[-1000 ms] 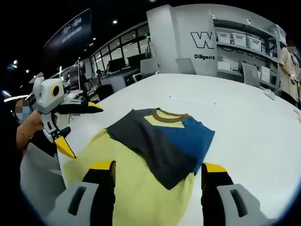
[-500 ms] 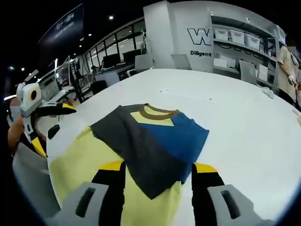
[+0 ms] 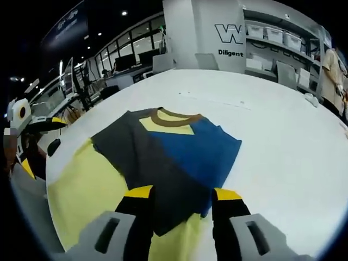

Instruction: Fold the garment on the visible template until the final outline fits inside the template.

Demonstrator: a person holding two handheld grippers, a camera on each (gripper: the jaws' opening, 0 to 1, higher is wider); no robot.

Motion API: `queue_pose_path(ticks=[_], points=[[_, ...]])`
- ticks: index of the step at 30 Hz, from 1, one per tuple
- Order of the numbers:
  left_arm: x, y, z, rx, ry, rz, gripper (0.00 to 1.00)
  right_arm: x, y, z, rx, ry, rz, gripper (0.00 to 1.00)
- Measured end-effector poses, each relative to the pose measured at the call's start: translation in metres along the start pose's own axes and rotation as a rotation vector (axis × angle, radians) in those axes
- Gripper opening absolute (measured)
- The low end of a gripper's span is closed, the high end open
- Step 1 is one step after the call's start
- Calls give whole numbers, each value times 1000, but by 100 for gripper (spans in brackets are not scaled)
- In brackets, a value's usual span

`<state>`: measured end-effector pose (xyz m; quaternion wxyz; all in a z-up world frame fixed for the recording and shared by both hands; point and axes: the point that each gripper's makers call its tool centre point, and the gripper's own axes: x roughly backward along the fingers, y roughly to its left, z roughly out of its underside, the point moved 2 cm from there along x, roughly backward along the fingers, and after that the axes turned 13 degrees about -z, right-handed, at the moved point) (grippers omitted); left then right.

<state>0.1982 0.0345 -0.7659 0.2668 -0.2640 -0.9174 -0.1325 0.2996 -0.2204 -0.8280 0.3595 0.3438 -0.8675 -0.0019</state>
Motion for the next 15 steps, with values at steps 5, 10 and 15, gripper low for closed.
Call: queue_pose_path(ticks=[5, 10, 15], points=[[4, 6, 4, -10, 12, -17, 99, -3, -6, 1, -7, 7, 19, 23], [8, 11, 9, 6, 16, -29, 99, -2, -9, 5, -20, 28, 43, 17], [10, 13, 16, 23, 31, -34, 99, -1, -10, 7, 8, 52, 65, 0]])
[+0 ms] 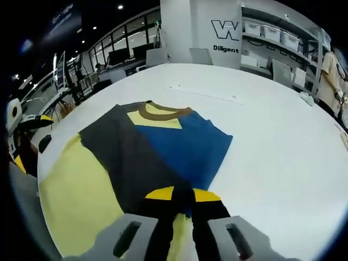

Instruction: Fold the garment on the visible template until the final outline fits inside the template.

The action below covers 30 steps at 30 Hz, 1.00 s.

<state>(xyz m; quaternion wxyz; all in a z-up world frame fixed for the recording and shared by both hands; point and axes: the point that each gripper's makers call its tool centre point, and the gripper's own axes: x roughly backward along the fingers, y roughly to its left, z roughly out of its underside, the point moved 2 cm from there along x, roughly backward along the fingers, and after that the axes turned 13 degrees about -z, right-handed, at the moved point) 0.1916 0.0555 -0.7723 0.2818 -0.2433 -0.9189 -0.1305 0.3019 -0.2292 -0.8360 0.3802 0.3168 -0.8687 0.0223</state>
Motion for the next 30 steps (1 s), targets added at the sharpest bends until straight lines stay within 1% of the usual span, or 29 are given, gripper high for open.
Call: queue_pose_path(ticks=[3, 6, 8, 11, 14, 20, 24, 30], points=[[0, -1, 4, 11, 7, 4, 99, 0, 1, -1, -5, -4, -5, 0], [0, -2, 6, 18, 14, 8, 99, 1, 1, -1, 13, 11, 6, 0], [0, -4, 7, 18, 16, 12, 99, 4, 0, -6, 14, 2, 11, 0], [0, -4, 9, 14, 25, 14, 99, 10, -5, -15, 18, -22, 43, 0], [1, -4, 10, 19, 27, 18, 99, 11, -9, -18, 16, -34, 52, 0], [1, -7, 17, 18, 48, 34, 99, 4, -14, -17, 25, -22, 63, 0], [1, -6, 22, 20, 60, 32, 99, 3, -21, -17, 11, -24, 80, 0], [1, -5, 28, 20, 73, 28, 99, -2, -24, -16, 15, -13, 87, 0]])
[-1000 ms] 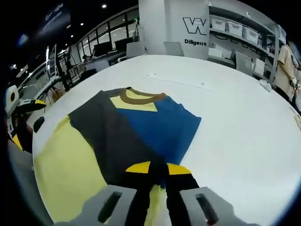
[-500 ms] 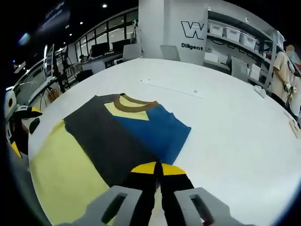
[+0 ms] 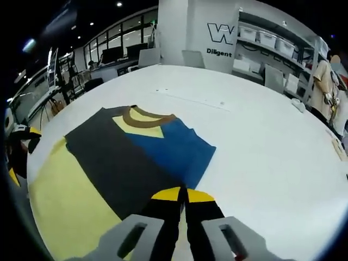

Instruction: Fold the garment on the visible template until the final outline fits inside the template.

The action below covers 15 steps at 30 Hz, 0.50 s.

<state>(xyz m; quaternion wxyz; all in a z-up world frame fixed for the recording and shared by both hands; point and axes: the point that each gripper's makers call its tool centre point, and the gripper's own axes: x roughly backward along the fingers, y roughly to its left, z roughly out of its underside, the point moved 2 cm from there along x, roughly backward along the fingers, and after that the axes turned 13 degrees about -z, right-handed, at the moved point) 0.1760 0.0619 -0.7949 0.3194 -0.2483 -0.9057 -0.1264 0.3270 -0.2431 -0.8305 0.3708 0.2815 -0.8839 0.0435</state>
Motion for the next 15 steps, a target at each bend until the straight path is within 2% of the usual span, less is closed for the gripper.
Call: queue_pose_path(ticks=[5, 10, 13, 15], points=[[-3, 1, 4, 8, 13, -3, 99, -2, -3, 3, -15, 4, 6, 0], [-5, 1, 6, 8, 24, -3, 99, 0, -7, 2, -47, -20, 10, 0], [-7, 2, 5, 16, 24, 2, 99, 4, -9, -3, -120, -74, 19, 1], [-6, 2, 2, 23, 18, 4, 99, 9, -9, -8, -144, -103, 15, 7]])
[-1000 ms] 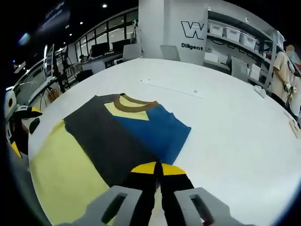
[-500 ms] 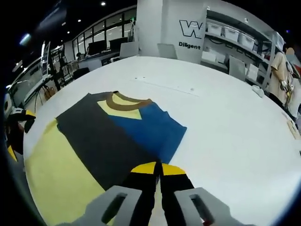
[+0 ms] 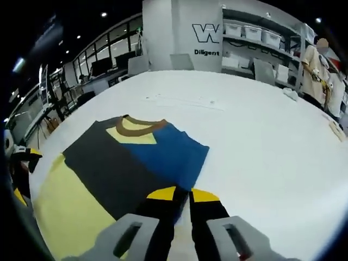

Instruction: Fold the garment on the visible template until the final outline fits inside the template.

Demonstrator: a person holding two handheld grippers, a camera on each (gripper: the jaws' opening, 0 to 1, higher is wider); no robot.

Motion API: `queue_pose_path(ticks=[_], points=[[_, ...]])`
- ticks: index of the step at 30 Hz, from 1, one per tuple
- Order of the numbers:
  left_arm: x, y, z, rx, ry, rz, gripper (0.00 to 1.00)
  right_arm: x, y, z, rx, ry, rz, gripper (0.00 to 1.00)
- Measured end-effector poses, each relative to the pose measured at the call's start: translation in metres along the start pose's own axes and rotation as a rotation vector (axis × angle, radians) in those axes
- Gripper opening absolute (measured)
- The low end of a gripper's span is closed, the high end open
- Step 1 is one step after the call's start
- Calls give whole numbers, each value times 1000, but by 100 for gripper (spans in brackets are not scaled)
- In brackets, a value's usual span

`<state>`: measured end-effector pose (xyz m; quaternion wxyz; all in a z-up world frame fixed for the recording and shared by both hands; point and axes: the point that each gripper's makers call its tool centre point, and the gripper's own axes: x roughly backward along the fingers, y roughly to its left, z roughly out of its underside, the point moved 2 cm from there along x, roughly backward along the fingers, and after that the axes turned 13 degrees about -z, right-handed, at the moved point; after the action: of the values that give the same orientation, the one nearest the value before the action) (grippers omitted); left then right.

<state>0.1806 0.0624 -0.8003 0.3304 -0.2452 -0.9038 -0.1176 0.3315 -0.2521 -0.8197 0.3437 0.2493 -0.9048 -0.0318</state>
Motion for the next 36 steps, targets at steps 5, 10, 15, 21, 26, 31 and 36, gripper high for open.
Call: queue_pose_path(ticks=[5, 10, 15, 21, 26, 31, 36], points=[[0, 3, -5, 9, -12, -1, 99, 12, 8, -8, -26, -45, -20, 27], [0, 3, -7, 15, -11, 0, 99, 22, 24, -11, -58, -67, -68, 60], [3, 3, -8, 28, -21, -1, 99, 32, 41, -8, -59, -66, -99, 81], [6, 3, -8, 41, -21, 1, 99, 45, 63, -5, -61, -76, -135, 99], [9, 1, -6, 48, -16, 3, 99, 58, 76, -1, -44, -71, -135, 99], [15, -1, -4, 48, -12, 4, 99, 70, 89, 4, -21, -64, -143, 99], [20, -4, 0, 50, -10, 5, 99, 83, 102, 17, -10, -52, -162, 99]])
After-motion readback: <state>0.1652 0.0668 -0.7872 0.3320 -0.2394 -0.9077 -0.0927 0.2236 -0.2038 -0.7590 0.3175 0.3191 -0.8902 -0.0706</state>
